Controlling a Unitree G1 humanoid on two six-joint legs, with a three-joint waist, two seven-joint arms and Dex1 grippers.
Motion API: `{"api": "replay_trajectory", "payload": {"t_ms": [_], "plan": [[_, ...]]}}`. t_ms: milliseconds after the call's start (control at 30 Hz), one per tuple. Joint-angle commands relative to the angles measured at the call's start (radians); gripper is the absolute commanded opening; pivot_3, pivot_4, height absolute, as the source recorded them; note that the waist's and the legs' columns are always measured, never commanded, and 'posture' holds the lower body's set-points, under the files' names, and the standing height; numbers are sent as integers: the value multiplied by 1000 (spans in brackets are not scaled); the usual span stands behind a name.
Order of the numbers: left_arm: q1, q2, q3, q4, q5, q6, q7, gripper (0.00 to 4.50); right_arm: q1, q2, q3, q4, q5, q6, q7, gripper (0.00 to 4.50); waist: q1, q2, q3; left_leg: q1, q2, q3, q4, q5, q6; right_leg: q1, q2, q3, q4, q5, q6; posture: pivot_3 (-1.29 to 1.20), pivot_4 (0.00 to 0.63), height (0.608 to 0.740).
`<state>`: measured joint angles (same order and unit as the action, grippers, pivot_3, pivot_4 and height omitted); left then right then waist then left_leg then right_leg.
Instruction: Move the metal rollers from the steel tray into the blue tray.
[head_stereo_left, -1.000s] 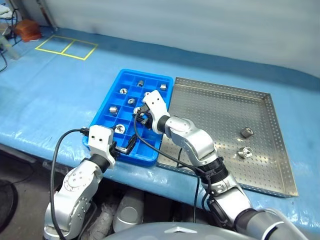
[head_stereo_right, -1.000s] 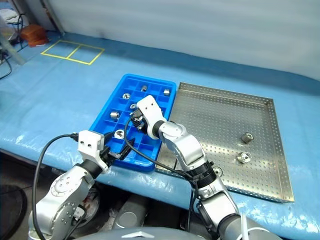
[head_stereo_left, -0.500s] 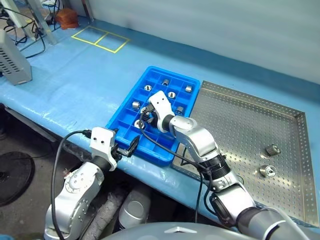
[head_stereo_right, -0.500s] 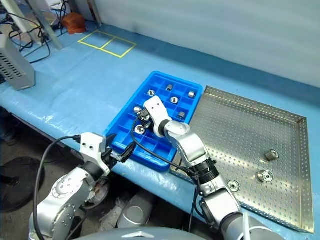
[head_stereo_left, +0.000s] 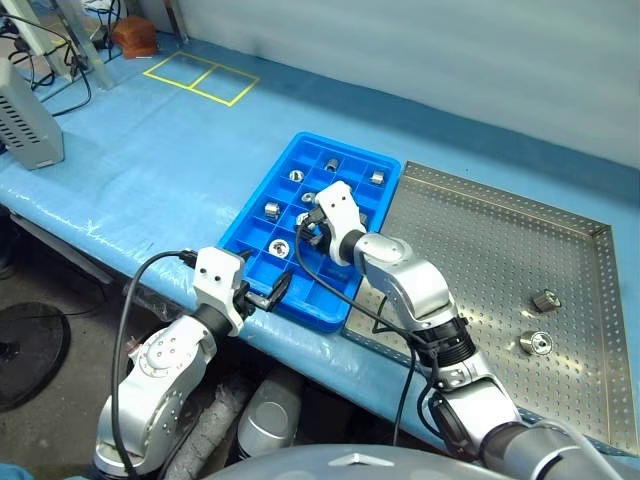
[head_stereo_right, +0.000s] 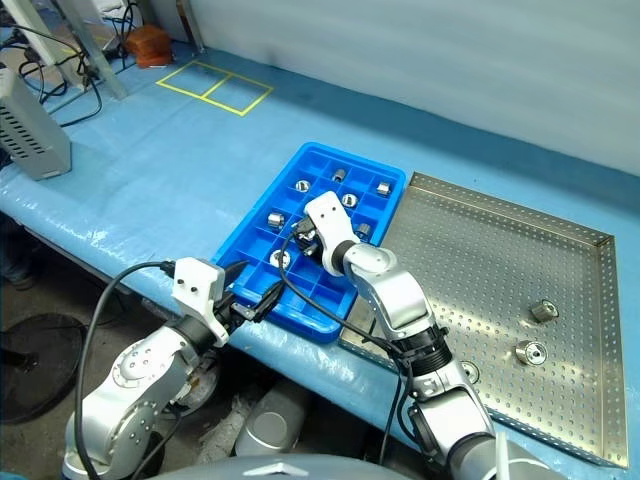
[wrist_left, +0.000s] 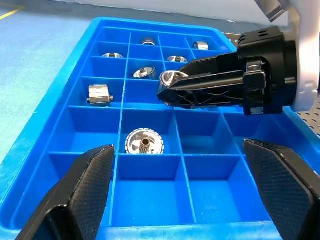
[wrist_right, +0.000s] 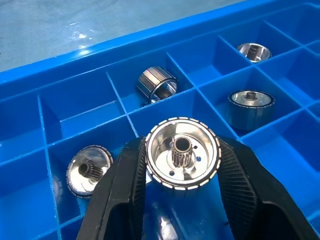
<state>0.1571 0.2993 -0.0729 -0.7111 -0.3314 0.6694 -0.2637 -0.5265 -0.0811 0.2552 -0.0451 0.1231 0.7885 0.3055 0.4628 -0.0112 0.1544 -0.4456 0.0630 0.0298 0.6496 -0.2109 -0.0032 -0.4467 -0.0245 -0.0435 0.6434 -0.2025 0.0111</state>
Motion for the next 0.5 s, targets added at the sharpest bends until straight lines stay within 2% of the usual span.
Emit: {"api": "replay_trajectory", "payload": {"t_ms": [33, 500], "plan": [[-12, 5, -8, -18, -5, -3, -9, 4500, -7, 2, -28, -4, -6, -28, -11, 1680, -2, 0, 0, 0, 0, 0, 0, 0, 0, 0, 0, 0, 0, 0, 0, 493, 150, 740], [-35, 12, -21, 5, -11, -8, -28, 4500, 48, -45, -38, -14, 10, 2, 15, 1680, -10, 0, -1, 0, 0, 0, 1, 0, 0, 1, 0, 0, 0, 0, 0, 462, 150, 740]]}}
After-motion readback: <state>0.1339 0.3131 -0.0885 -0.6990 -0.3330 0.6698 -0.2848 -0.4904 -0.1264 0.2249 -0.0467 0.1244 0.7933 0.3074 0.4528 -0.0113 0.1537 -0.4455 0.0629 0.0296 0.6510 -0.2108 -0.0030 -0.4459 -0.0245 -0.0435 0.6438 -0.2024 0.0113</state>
